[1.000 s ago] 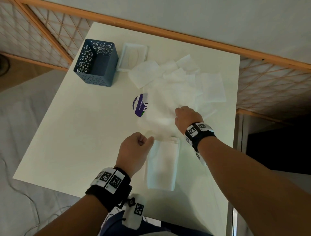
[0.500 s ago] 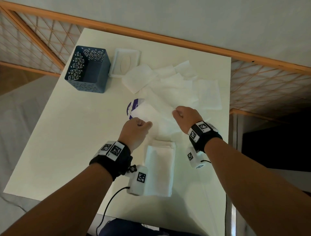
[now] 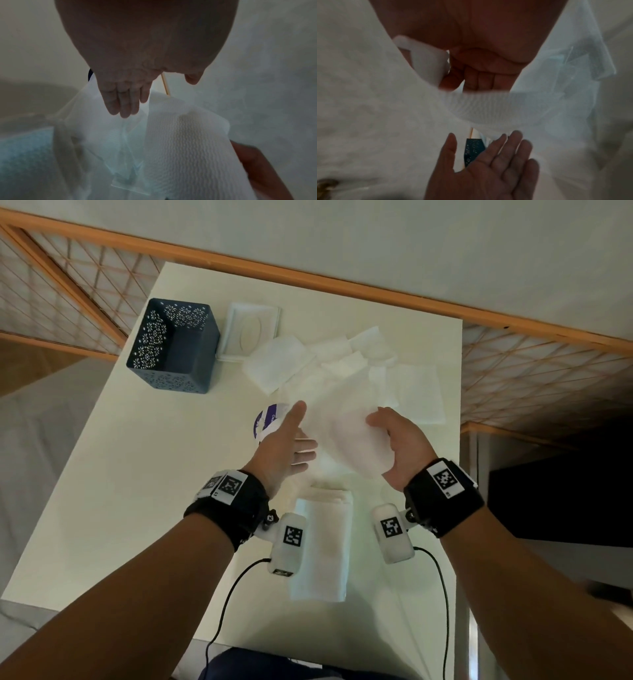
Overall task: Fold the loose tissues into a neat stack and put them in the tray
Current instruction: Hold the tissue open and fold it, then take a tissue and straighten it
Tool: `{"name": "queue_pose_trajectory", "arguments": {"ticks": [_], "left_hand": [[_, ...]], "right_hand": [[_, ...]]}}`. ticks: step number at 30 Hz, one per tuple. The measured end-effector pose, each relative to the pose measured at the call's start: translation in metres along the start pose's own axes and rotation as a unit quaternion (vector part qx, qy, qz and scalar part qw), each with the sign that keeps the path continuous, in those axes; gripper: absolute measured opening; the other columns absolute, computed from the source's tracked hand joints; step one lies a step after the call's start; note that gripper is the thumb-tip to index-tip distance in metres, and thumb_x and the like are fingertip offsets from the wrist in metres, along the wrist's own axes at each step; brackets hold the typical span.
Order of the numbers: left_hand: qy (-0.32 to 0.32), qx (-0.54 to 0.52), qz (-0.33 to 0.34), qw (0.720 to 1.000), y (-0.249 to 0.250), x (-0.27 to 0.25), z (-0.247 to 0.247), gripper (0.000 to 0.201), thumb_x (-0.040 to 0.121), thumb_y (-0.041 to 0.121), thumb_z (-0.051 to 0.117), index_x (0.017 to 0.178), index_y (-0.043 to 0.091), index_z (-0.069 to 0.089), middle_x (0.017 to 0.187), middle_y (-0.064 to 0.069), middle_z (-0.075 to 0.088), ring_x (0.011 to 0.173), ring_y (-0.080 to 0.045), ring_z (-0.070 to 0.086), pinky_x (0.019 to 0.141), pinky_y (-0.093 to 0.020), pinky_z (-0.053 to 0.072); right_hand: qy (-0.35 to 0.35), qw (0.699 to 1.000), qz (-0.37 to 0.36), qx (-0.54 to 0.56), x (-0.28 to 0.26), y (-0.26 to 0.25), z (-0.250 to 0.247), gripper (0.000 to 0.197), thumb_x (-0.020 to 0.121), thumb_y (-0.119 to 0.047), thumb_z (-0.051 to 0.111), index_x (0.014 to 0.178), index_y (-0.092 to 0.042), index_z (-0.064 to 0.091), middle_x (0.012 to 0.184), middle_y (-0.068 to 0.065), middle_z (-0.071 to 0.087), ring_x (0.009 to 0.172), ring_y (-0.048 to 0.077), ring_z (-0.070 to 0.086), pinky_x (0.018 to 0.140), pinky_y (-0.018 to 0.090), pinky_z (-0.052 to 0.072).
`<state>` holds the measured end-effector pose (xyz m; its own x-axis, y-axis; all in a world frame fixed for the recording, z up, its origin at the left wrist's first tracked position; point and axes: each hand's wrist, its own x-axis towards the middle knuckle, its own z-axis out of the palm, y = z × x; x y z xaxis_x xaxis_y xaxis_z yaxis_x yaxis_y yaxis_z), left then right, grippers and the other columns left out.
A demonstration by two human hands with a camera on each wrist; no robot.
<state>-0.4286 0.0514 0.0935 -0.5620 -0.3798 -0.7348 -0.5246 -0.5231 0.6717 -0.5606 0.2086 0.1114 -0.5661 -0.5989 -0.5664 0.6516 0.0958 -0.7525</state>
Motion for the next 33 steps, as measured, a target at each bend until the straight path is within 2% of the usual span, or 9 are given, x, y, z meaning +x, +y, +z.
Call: {"name": "queue_pose_trajectory", "arguments": {"ticks": [3, 9, 12, 14, 16, 18, 22, 30, 33], "left_hand": [[-0.099, -0.057, -0.028, 0.993, 0.002, -0.008, 0.002, 0.074, 0.095, 0.078, 0.046, 0.137, 0.021, 0.063, 0.129, -0.005, 0.075, 0.118, -0.021, 0.072, 0.106, -0.04, 0.051], [-0.084, -0.107, 0.093, 0.986, 0.0, -0.018, 0.004, 0.041, 0.106, 0.023, 0.059, 0.143, 0.007, 0.061, 0.138, -0.012, 0.069, 0.126, -0.03, 0.067, 0.109, -0.046, 0.052], [-0.056, -0.06, 0.115, 0.99, 0.004, -0.024, -0.003, 0.035, 0.097, 0.034, 0.072, 0.123, 0.01, 0.074, 0.13, -0.025, 0.07, 0.11, -0.034, 0.068, 0.113, -0.063, 0.045], [-0.046, -0.025, 0.129, 0.99, 0.01, -0.03, -0.007, 0.031, 0.091, 0.04, 0.077, 0.113, 0.018, 0.079, 0.126, -0.021, 0.072, 0.106, -0.033, 0.069, 0.112, -0.062, 0.046], [-0.071, -0.021, 0.137, 0.988, 0.015, -0.036, -0.01, 0.028, 0.097, 0.031, 0.075, 0.121, 0.018, 0.075, 0.128, -0.014, 0.074, 0.116, -0.033, 0.071, 0.109, -0.054, 0.052], [-0.099, -0.02, 0.148, 0.984, 0.019, -0.039, -0.014, 0.035, 0.1, 0.013, 0.068, 0.135, 0.013, 0.066, 0.131, -0.011, 0.073, 0.122, -0.033, 0.069, 0.106, -0.048, 0.055], [-0.088, 0.003, 0.174, 0.981, 0.021, -0.039, -0.024, 0.044, 0.098, -0.007, 0.061, 0.139, 0.006, 0.062, 0.133, -0.015, 0.071, 0.125, -0.039, 0.066, 0.109, -0.054, 0.052], [-0.106, 0.085, 0.229, 0.964, 0.018, -0.051, -0.041, 0.039, 0.087, 0.007, 0.069, 0.126, 0.008, 0.07, 0.128, -0.019, 0.073, 0.119, -0.049, 0.065, 0.112, -0.06, 0.047], [-0.098, 0.126, 0.27, 0.95, 0.015, -0.054, -0.043, 0.032, 0.087, 0.017, 0.071, 0.117, 0.025, 0.078, 0.111, -0.018, 0.077, 0.093, -0.05, 0.066, 0.103, -0.051, 0.051]], "right_hand": [[-0.047, 0.997, 0.004, 0.066, -0.01, -0.001, 0.002, 0.031, 0.079, -0.02, 0.063, 0.107, -0.006, 0.069, 0.105, 0.012, 0.072, 0.097, 0.03, 0.069, 0.083, 0.037, 0.057], [-0.058, 0.996, -0.021, 0.063, -0.018, 0.003, 0.0, 0.032, 0.093, -0.014, 0.058, 0.122, -0.003, 0.063, 0.121, 0.02, 0.068, 0.112, 0.036, 0.067, 0.098, 0.048, 0.052], [-0.019, 0.999, -0.027, 0.035, -0.016, 0.001, 0.0, 0.026, 0.088, -0.018, 0.071, 0.113, -0.008, 0.067, 0.115, 0.016, 0.071, 0.105, 0.034, 0.069, 0.099, 0.055, 0.053], [-0.009, 0.999, -0.047, -0.013, -0.017, -0.001, 0.0, 0.01, 0.095, -0.01, 0.068, 0.106, -0.009, 0.068, 0.108, 0.014, 0.074, 0.096, 0.031, 0.071, 0.09, 0.048, 0.058], [0.006, 0.995, -0.067, -0.076, -0.018, -0.002, 0.001, 0.012, 0.098, -0.002, 0.062, 0.101, -0.012, 0.069, 0.1, 0.012, 0.075, 0.087, 0.028, 0.071, 0.077, 0.04, 0.059], [0.014, 0.991, -0.077, -0.107, -0.019, -0.003, 0.001, 0.016, 0.097, -0.001, 0.061, 0.098, -0.014, 0.069, 0.097, 0.013, 0.075, 0.085, 0.03, 0.069, 0.077, 0.041, 0.057], [-0.009, 0.993, -0.063, -0.104, -0.023, -0.008, 0.0, 0.021, 0.098, 0.001, 0.06, 0.098, -0.018, 0.068, 0.097, 0.013, 0.075, 0.082, 0.03, 0.069, 0.075, 0.04, 0.057], [-0.02, 0.99, -0.089, -0.103, -0.031, -0.003, -0.003, 0.028, 0.1, 0.004, 0.058, 0.112, -0.018, 0.07, 0.106, 0.008, 0.078, 0.093, 0.027, 0.073, 0.088, 0.045, 0.058], [-0.028, 0.991, -0.082, -0.099, -0.034, 0.003, -0.003, 0.029, 0.101, 0.004, 0.056, 0.102, -0.022, 0.069, 0.103, 0.005, 0.077, 0.09, 0.025, 0.072, 0.084, 0.042, 0.058]]}}
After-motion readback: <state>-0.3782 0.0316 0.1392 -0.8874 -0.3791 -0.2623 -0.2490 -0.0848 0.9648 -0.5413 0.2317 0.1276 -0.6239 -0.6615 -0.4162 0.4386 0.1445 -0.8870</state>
